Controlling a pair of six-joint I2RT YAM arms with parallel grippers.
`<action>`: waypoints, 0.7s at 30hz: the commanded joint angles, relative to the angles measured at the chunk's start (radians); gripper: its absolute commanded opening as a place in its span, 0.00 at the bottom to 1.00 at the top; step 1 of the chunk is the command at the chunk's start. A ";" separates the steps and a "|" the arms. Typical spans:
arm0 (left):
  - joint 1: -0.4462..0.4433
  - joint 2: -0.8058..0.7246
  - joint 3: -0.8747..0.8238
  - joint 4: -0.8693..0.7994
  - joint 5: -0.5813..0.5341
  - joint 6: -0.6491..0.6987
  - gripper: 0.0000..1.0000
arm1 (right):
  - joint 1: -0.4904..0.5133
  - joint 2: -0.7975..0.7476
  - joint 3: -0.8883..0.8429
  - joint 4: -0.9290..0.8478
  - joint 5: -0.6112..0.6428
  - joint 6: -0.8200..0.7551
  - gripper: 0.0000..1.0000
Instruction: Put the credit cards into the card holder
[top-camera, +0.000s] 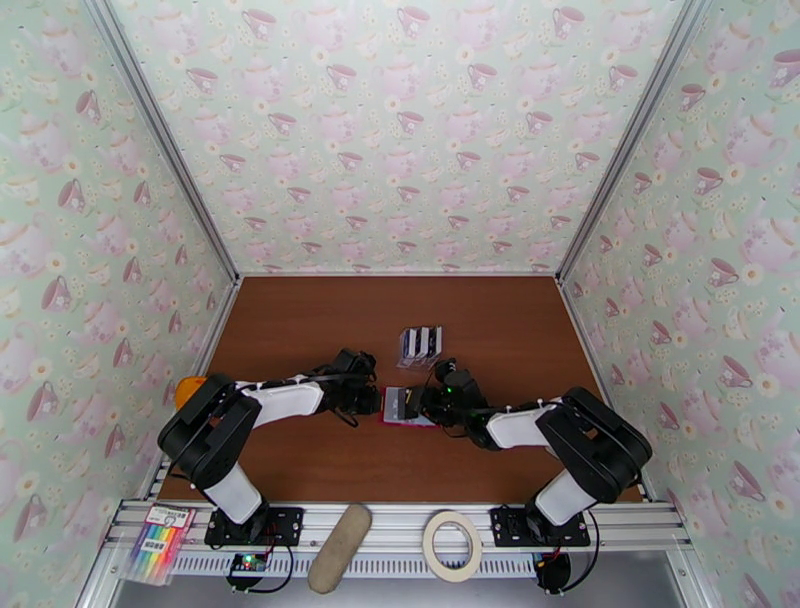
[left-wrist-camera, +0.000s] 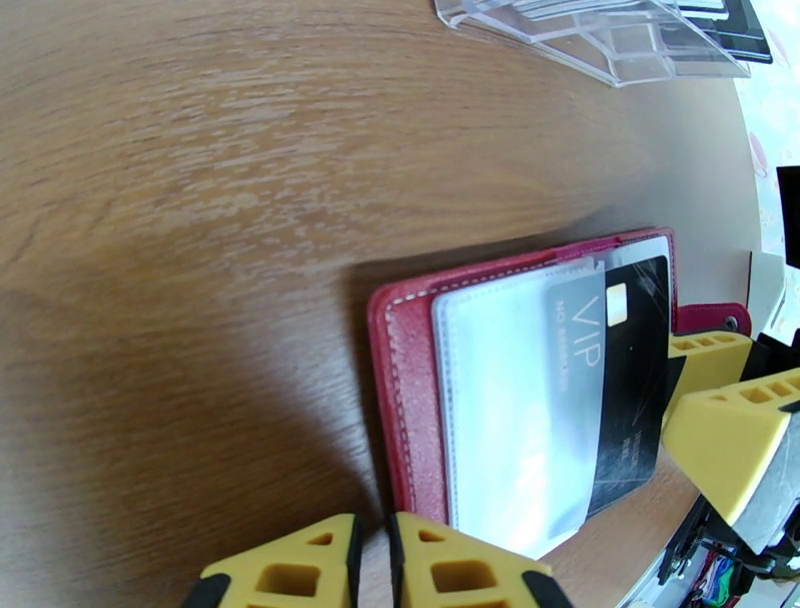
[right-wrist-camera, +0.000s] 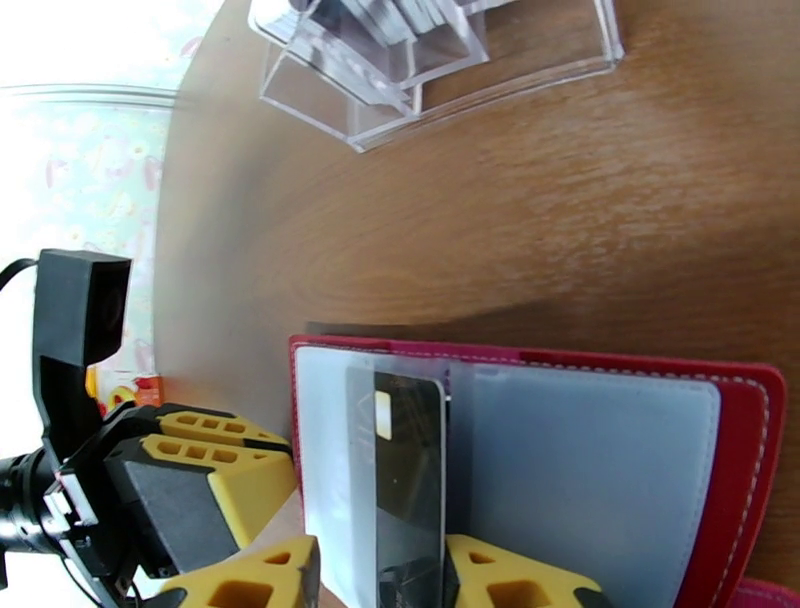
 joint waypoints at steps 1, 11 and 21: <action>-0.021 0.011 -0.031 -0.068 0.038 -0.011 0.17 | 0.007 -0.037 0.053 -0.166 0.057 -0.052 0.38; -0.039 0.012 -0.035 -0.043 0.061 -0.038 0.17 | 0.011 -0.079 0.149 -0.416 0.152 -0.118 0.40; -0.059 0.014 -0.059 0.005 0.084 -0.083 0.16 | 0.059 -0.116 0.273 -0.649 0.302 -0.206 0.40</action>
